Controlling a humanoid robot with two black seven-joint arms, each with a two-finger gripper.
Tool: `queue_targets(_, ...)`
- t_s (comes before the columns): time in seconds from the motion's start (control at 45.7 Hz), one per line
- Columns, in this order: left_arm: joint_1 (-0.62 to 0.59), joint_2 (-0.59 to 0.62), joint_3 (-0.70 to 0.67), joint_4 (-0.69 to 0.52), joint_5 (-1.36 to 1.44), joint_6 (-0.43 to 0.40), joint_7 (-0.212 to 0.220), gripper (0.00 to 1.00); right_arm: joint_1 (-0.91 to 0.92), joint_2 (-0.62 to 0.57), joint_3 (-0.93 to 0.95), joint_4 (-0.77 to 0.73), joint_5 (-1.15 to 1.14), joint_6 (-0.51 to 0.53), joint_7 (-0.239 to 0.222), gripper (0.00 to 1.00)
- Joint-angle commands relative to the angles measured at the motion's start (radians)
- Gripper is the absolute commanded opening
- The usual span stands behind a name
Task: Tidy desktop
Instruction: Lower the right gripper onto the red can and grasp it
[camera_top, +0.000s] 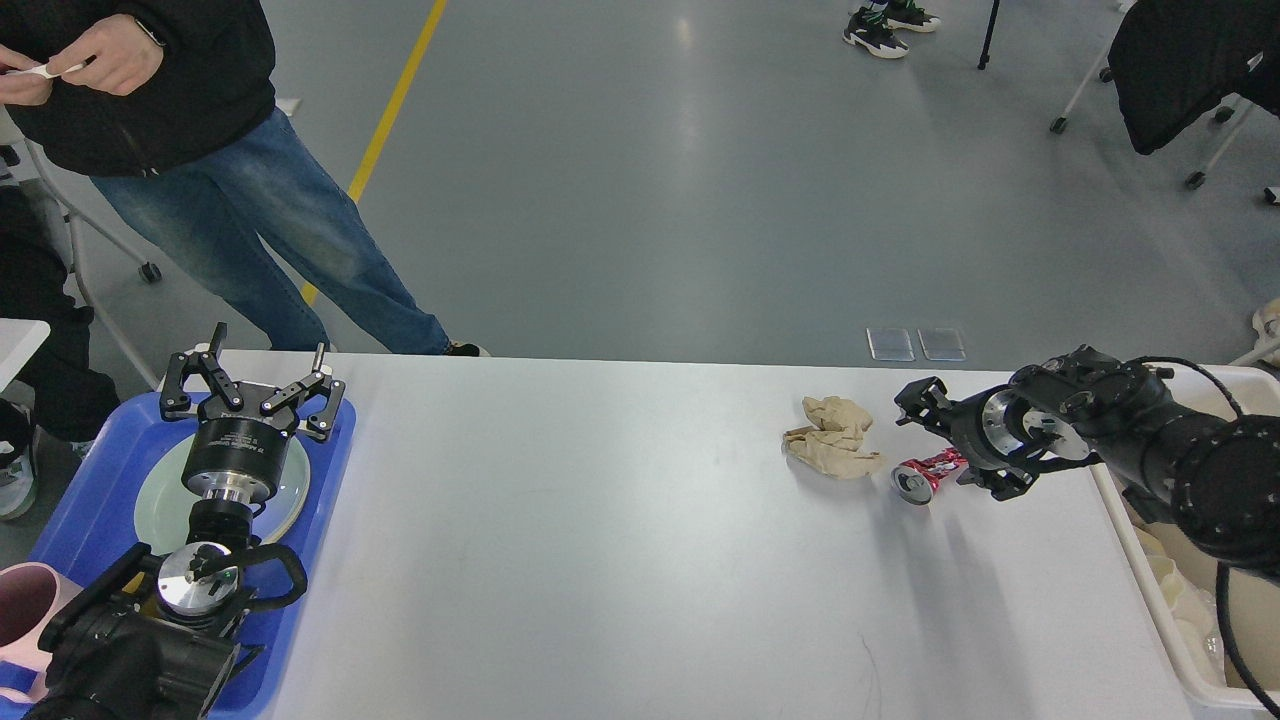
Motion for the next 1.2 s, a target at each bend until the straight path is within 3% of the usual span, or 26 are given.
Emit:
queue_targets(0.0,0.0,0.001,-0.001,-0.001,0.0,0.0,0.0,0.96,-0.047,0.029,0.01,-0.021,-0.001,-0.076,0.003,1.0)
queue_targets(0.175,0.0,-0.001,-0.001,-0.001,0.001,0.0,0.0,0.96,-0.091,0.065,0.011,-0.022,-0.009,-0.168,0.003,1.0)
queue_targets(0.612,0.0,-0.001,-0.001,-0.001,0.0,0.0,0.0,0.96,-0.126,0.068,0.059,-0.022,-0.012,-0.238,0.006,1.0)
queue_targets(0.787,0.0,-0.001,0.001,0.001,0.0,0.0,0.0,0.96,-0.131,0.071,0.073,-0.021,-0.012,-0.267,0.008,0.94)
queue_targets(0.875,0.0,-0.001,-0.001,-0.001,0.0,0.0,0.0,0.96,-0.134,0.069,0.079,-0.021,-0.01,-0.27,0.008,0.85)
queue_targets(1.006,0.0,0.001,-0.001,0.001,0.001,0.0,0.0,0.96,-0.142,0.066,0.103,-0.021,-0.01,-0.274,0.008,0.64)
queue_targets(1.181,0.0,0.001,-0.001,0.001,0.0,0.0,0.0,0.96,-0.143,0.065,0.113,-0.021,-0.01,-0.274,0.006,0.5)
